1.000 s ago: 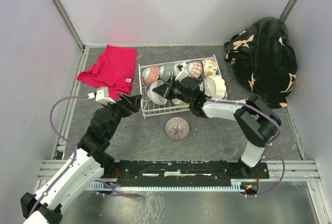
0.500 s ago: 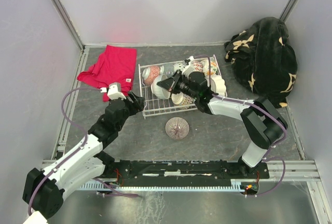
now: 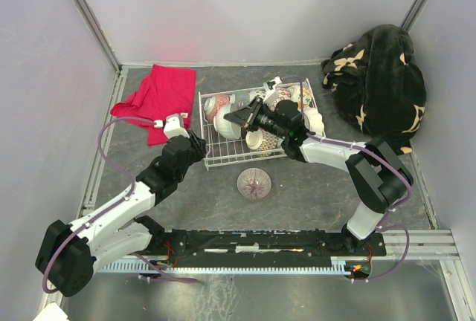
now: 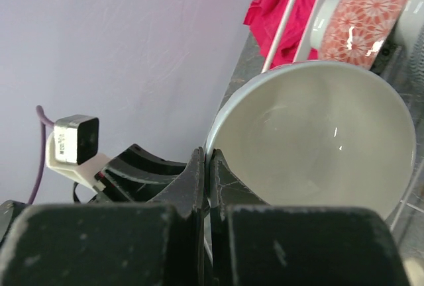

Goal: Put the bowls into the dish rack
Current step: Pick up the bowl from the dish rack.

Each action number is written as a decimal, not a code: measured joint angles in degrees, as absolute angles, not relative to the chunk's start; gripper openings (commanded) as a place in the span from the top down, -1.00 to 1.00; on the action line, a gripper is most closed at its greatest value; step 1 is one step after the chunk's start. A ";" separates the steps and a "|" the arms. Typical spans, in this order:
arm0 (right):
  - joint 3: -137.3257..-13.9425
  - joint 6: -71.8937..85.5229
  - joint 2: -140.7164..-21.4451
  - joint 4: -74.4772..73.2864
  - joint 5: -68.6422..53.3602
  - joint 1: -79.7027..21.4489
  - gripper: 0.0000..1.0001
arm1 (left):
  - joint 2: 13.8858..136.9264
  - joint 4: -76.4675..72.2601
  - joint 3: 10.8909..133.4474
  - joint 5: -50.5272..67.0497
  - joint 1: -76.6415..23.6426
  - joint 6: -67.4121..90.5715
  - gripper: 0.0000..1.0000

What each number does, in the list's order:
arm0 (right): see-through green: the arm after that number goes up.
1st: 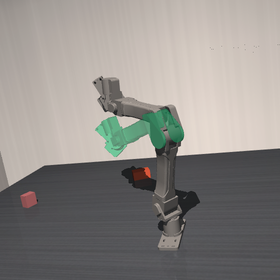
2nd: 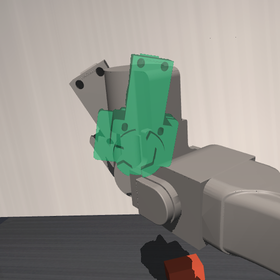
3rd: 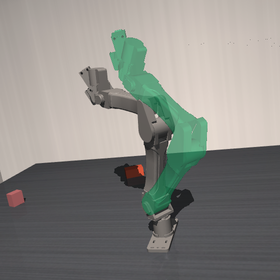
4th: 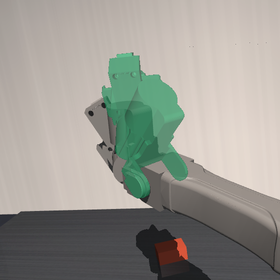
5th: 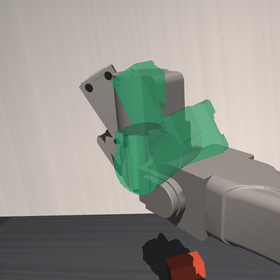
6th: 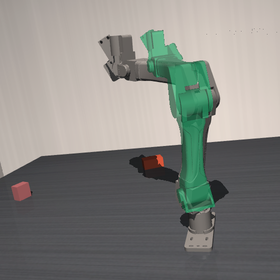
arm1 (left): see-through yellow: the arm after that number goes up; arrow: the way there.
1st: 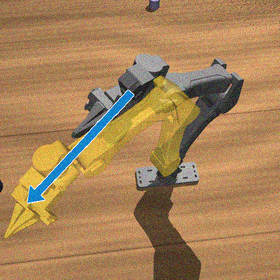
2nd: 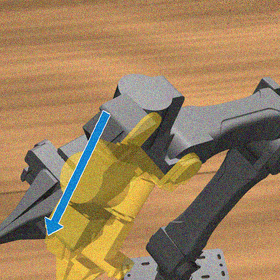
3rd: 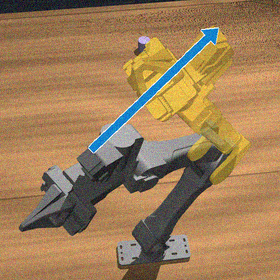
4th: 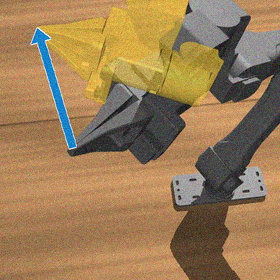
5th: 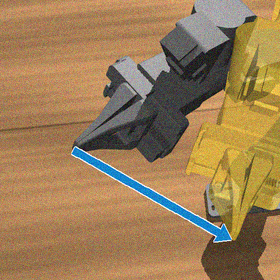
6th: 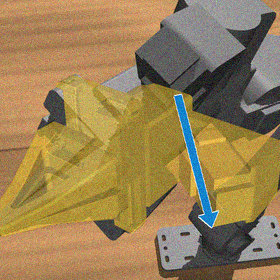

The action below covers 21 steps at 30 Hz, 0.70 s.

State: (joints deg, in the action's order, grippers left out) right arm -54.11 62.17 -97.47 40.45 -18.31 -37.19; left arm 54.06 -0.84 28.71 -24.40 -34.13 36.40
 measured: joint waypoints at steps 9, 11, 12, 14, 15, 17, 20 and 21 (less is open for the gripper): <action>-53.32 64.12 -97.47 45.67 -19.75 -37.06 0.97 | 58.11 -1.65 31.59 -25.43 -34.63 35.77 0.58; -52.64 64.53 -97.67 47.05 -19.75 -37.06 0.97 | 59.00 -1.61 32.32 -26.00 -34.63 35.73 0.62; -52.38 64.84 -98.06 48.05 -19.84 -37.06 0.97 | 59.57 -1.63 32.75 -26.48 -34.63 35.73 0.64; -52.23 65.49 -99.33 49.82 -20.03 -37.06 0.97 | 60.53 -1.65 33.45 -27.11 -34.65 35.73 0.68; -52.18 65.89 -100.14 50.68 -20.14 -37.06 0.97 | 61.12 -1.65 33.87 -27.46 -34.70 35.70 0.68; -51.88 66.50 -101.78 52.10 -20.32 -37.10 0.97 | 62.04 -1.65 34.54 -28.16 -34.76 35.68 0.72; -51.20 66.94 -103.88 53.67 -20.23 -37.52 0.97 | 62.72 -1.52 35.11 -28.73 -34.85 35.46 0.78; -50.83 67.02 -104.36 54.19 -19.94 -37.69 0.97 | 62.78 -1.41 35.22 -28.84 -34.89 35.24 0.80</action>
